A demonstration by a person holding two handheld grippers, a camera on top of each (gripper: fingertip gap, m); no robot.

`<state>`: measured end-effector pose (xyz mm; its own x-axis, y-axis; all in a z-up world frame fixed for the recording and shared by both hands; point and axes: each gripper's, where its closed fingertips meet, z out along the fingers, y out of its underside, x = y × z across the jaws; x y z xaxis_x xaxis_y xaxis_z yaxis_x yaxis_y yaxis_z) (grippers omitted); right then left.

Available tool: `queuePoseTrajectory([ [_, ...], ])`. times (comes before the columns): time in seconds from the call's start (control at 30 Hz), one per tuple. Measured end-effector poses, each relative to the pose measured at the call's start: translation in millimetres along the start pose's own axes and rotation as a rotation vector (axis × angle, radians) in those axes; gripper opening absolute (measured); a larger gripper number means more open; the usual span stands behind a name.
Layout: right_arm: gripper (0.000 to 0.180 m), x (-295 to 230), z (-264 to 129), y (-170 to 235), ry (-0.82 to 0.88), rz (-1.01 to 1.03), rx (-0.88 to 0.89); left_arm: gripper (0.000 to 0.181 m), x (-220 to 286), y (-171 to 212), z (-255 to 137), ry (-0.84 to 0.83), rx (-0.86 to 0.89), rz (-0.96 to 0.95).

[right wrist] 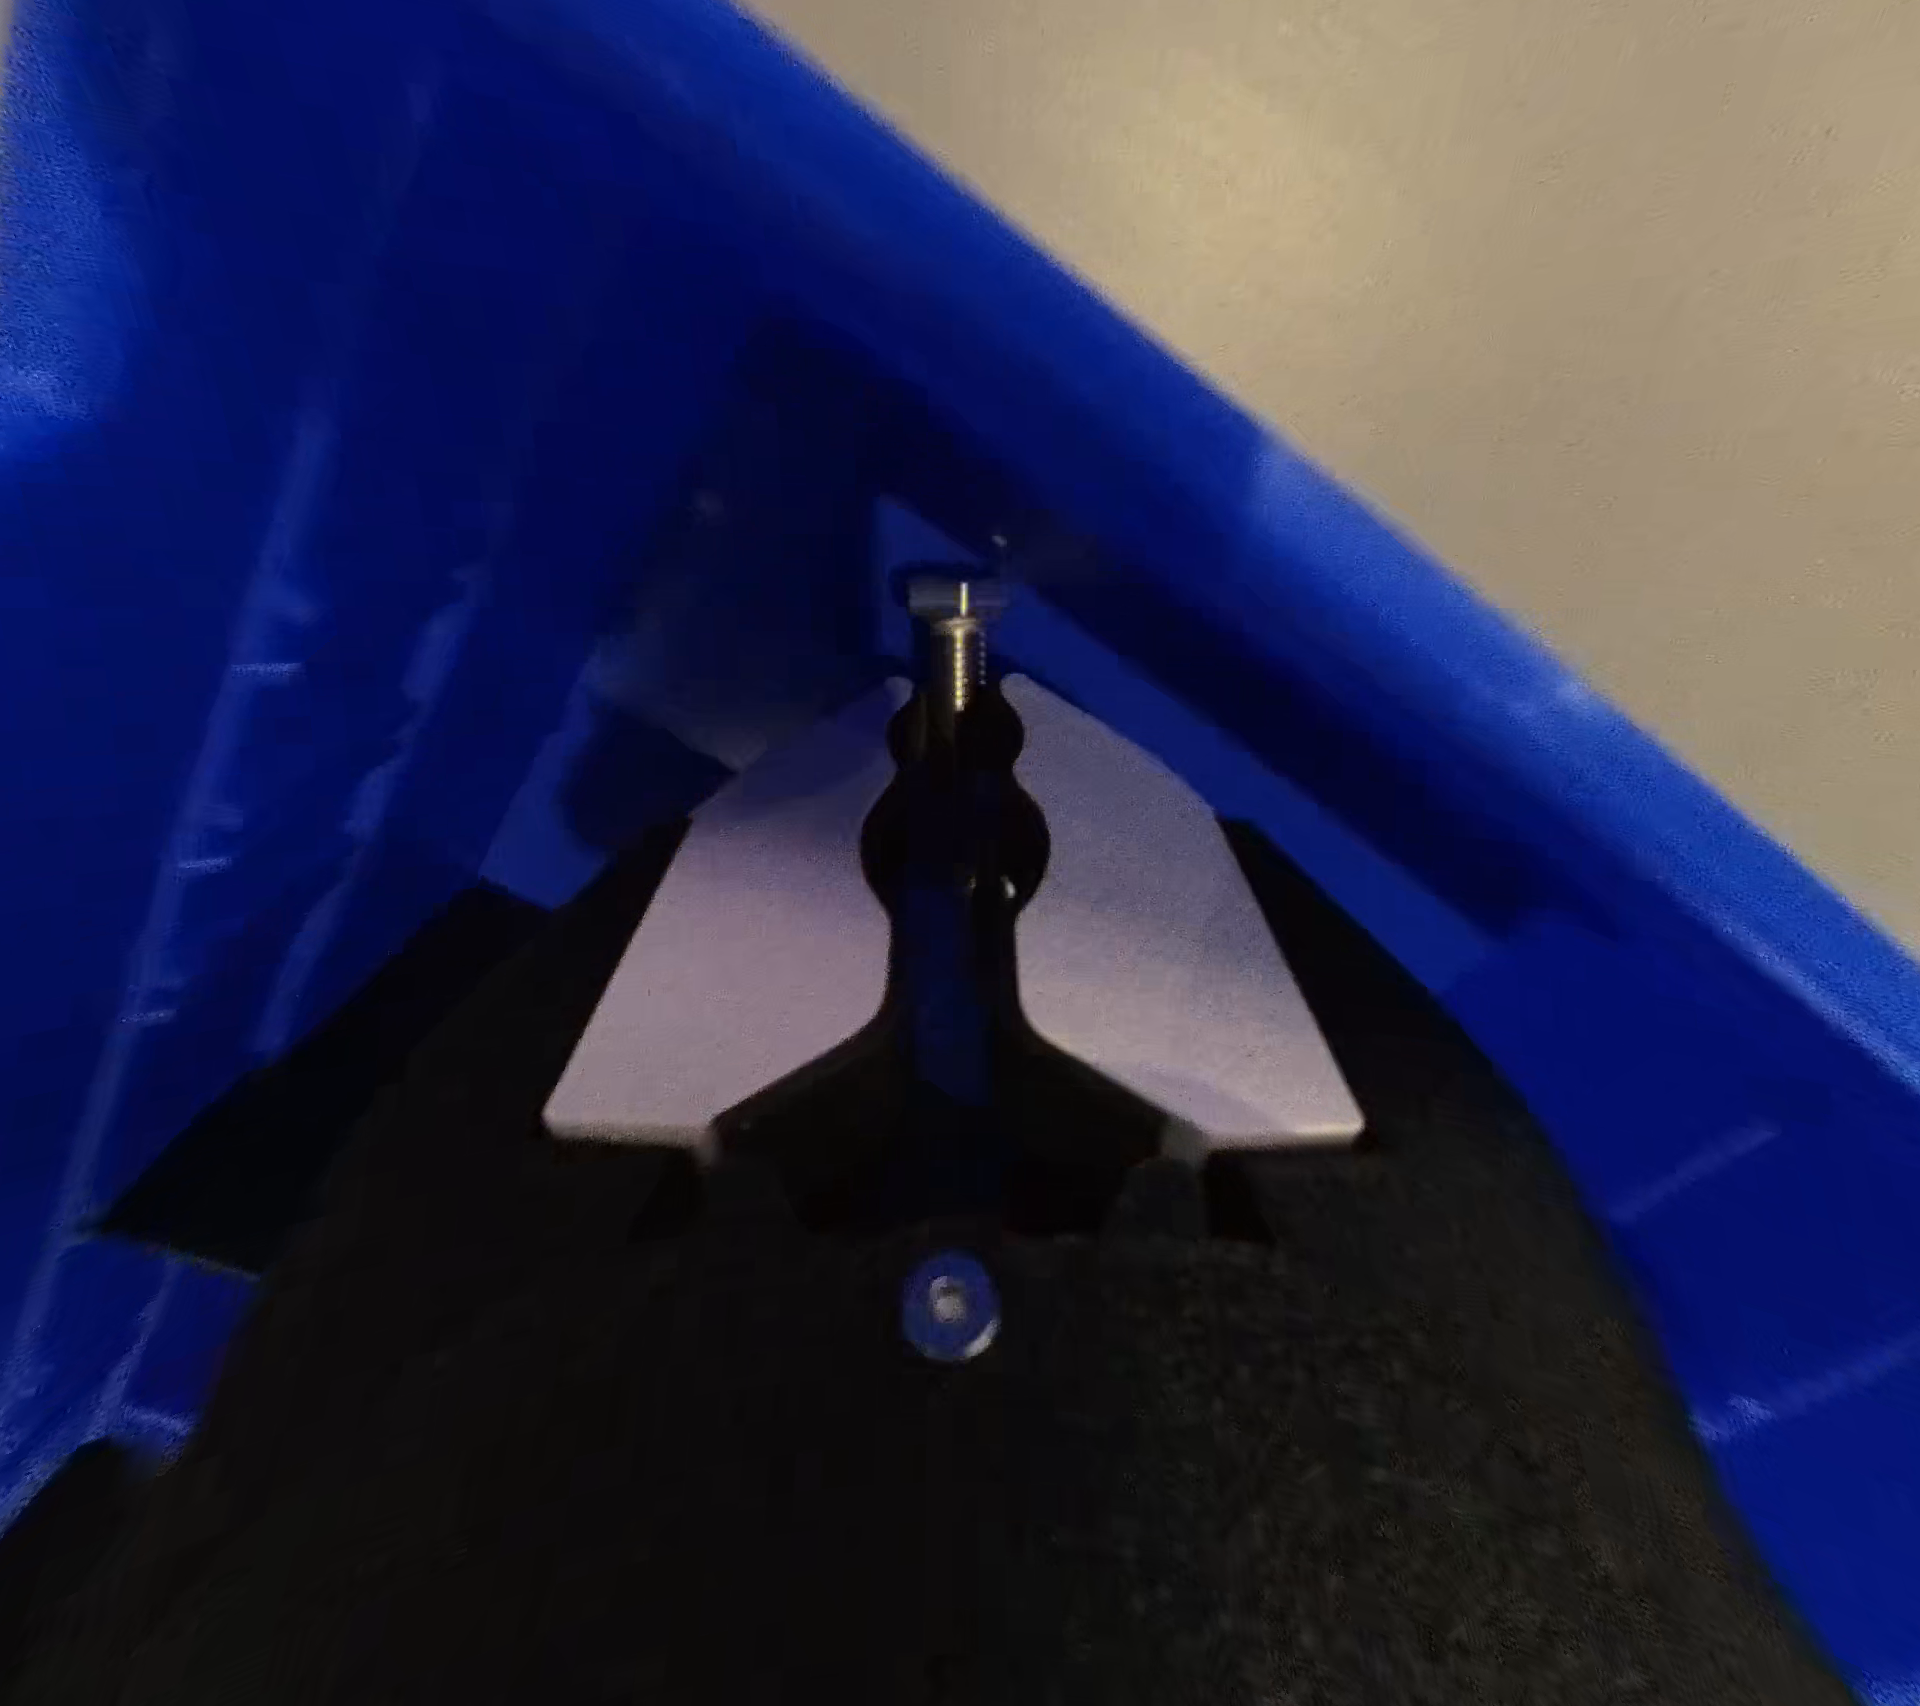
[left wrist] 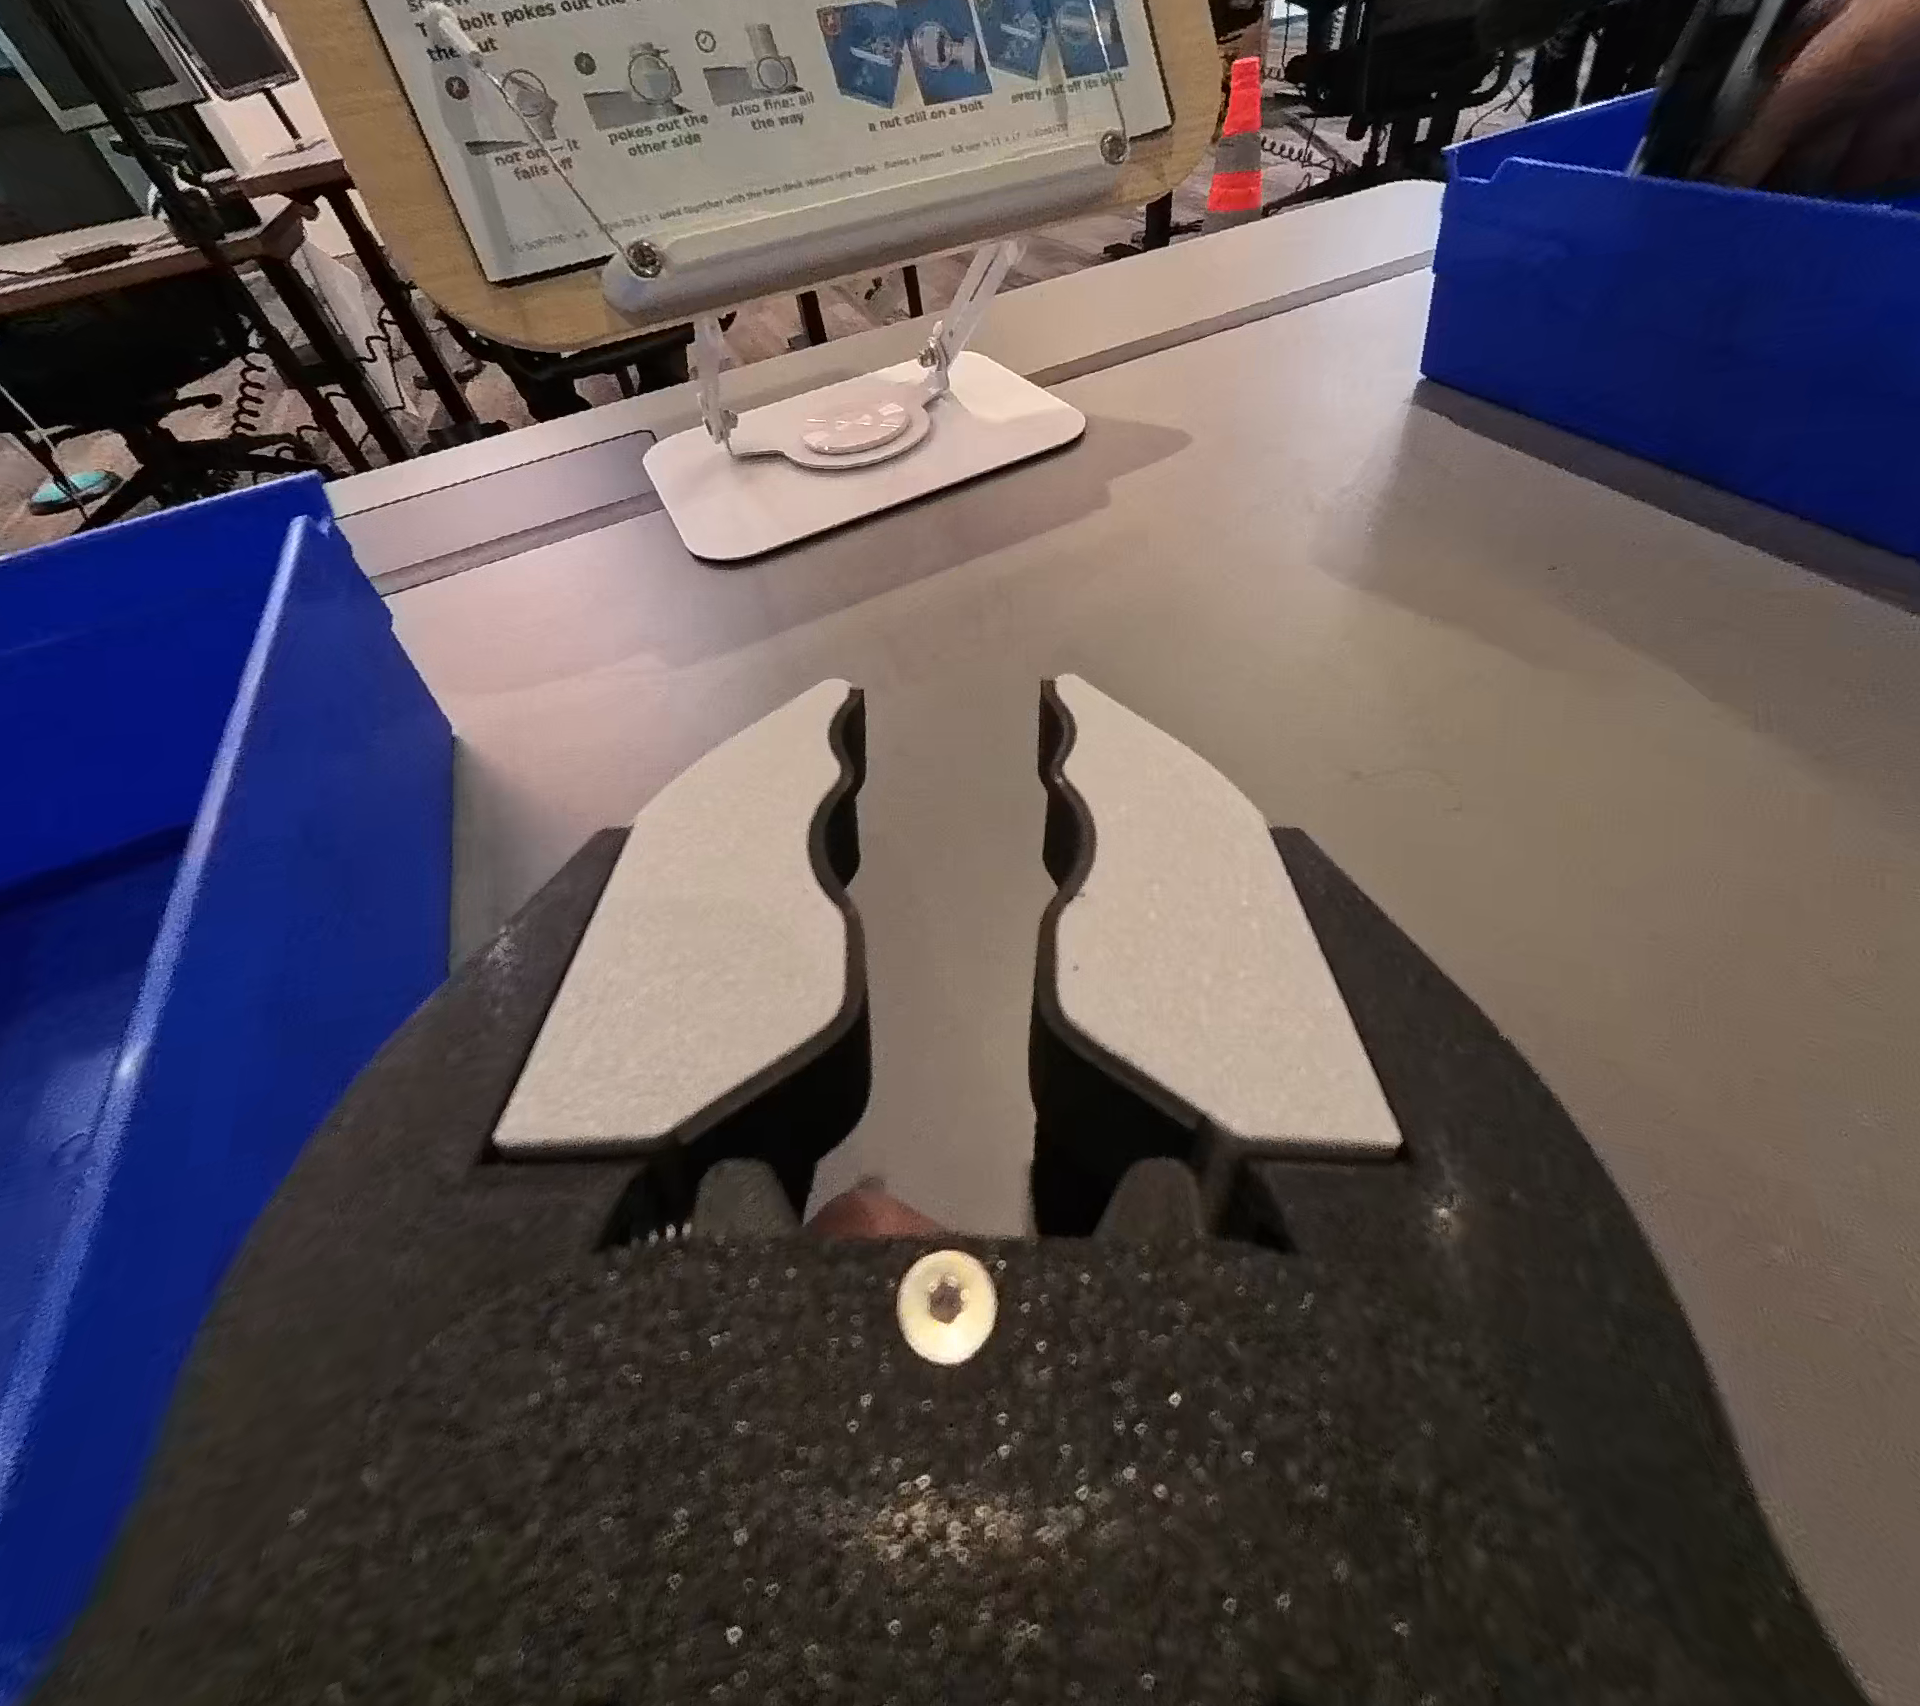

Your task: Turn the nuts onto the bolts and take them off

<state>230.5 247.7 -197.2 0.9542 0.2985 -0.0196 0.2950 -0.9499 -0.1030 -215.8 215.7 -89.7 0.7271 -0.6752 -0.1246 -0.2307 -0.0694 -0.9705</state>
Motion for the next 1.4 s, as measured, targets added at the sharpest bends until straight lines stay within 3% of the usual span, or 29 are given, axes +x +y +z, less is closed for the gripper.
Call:
queuePoseTrajectory([
  [0.17,0.011,-1.5,0.4,-4.1,0.01,-0.012,0.006,0.031,1.7,-0.4,0.0,0.004,0.002,0.005],
  [0.3,0.036,0.1,-8.2,-6.3,0.046,-0.007,0.054,0.031,-0.1,0.1,0.1,0.006,-0.001,-0.011],
  [0.37,0.036,-4.6,-31.0,-14.7,0.043,0.007,0.161,0.031,-3.2,0.5,0.1,-0.001,-0.003,-0.02],
  [0.5,0.034,-22.1,-136.6,-36.3,0.234,0.05,0.586,0.031,-8.3,-0.4,-0.1,-0.005,0.0,-0.058],
  [0.6,0.04,-85.3,-223.3,-34.1,0.282,0.088,1.023,0.031,-12.0,-0.1,0.4,-0.02,0.001,-0.069],
  [0.7,0.042,-148.7,-258.6,-12.4,0.28,0.18,1.31,0.031,-18.7,-1.2,-1.1,-0.056,0.017,-0.068],
  [0.87,0.046,-238.4,-211.3,-1.3,0.225,0.191,1.442,0.031,-28.0,-0.8,-2.7,-0.095,0.028,-0.069],
  [0.97,0.047,-259.3,-158.5,2.7,0.317,0.197,1.393,0.031,-28.9,-0.5,-3.1,-0.095,0.032,-0.083],
  [1.13,0.04,-270.1,-97.7,12.9,0.283,0.253,1.332,0.031,-26.9,0.4,-2.2,-0.093,0.028,-0.076],
  [1.4,0.038,-253.4,-92.9,15.3,0.333,0.27,1.319,0.032,-21.0,4.3,1.1,-0.065,0.004,-0.08],
])
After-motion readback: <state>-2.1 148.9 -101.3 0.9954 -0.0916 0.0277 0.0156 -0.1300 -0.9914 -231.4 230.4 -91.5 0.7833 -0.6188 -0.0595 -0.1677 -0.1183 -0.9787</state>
